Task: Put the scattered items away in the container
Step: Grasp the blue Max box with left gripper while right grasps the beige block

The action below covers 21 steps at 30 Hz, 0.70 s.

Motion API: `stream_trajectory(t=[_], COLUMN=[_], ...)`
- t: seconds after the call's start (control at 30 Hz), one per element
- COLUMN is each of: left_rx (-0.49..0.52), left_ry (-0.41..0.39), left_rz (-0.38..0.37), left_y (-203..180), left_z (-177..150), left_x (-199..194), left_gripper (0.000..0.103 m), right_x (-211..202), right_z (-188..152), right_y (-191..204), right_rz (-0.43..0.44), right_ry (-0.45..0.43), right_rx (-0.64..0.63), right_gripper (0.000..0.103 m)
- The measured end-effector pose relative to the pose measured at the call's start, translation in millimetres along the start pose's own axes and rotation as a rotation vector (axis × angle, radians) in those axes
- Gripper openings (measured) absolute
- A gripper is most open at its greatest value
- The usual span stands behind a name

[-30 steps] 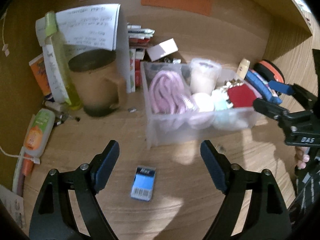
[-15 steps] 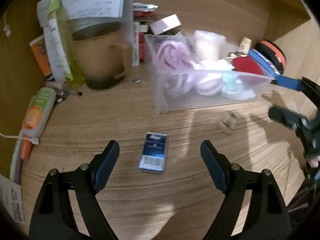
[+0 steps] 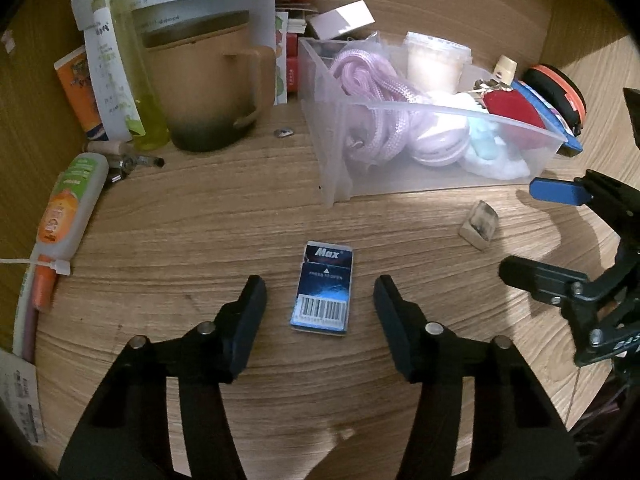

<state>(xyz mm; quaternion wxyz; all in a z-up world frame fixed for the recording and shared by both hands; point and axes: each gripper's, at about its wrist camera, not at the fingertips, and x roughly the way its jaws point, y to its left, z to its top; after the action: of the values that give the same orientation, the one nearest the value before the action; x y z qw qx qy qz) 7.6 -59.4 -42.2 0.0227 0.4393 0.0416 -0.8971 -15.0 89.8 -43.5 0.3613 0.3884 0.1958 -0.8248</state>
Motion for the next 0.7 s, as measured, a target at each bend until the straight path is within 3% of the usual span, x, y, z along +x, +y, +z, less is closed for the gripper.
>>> stream_trajectory(t=[0.1, 0.17, 0.3, 0.37, 0.47, 0.57, 0.7], left_rx=[0.011, 0.019, 0.018, 0.017, 0.018, 0.016, -0.006], left_ry=[-0.002, -0.006, -0.017, -0.022, -0.024, -0.028, -0.051], left_rz=[0.007, 0.016, 0.05, 0.057, 0.063, 0.058, 0.033], left_y=[-0.9, -1.5, -0.1, 0.3, -0.1, -0.3, 2.4], left_z=[-0.8, -1.5, -2.7, -2.7, -2.6, -2.6, -2.0], left_x=[0.2, 0.3, 0.1, 0.4, 0.8, 0.3, -5.0], left_gripper=[0.053, 0.047, 0.033, 0.027, 0.027, 0.027, 0.027], right_x=[4.9, 7.4, 17.2, 19.5, 19.0, 18.0, 18.0], right_z=[-0.1, 0.7, 3.3, 3.5, 3.4, 2.5, -0.4], right_y=[5.2, 5.6, 4.6, 4.1, 6.1, 8.8, 8.4], right_rz=[-0.014, -0.017, -0.016, 0.003, 0.017, 0.036, 0.059], right_ry=[0.005, 0.007, 0.044, 0.052, 0.046, 0.043, 0.037], right_rx=[-0.025, -0.028, -0.025, -0.02, -0.028, -0.04, -0.049], right_gripper=[0.096, 0.09, 0.062, 0.06, 0.052, 0.037, 0.037])
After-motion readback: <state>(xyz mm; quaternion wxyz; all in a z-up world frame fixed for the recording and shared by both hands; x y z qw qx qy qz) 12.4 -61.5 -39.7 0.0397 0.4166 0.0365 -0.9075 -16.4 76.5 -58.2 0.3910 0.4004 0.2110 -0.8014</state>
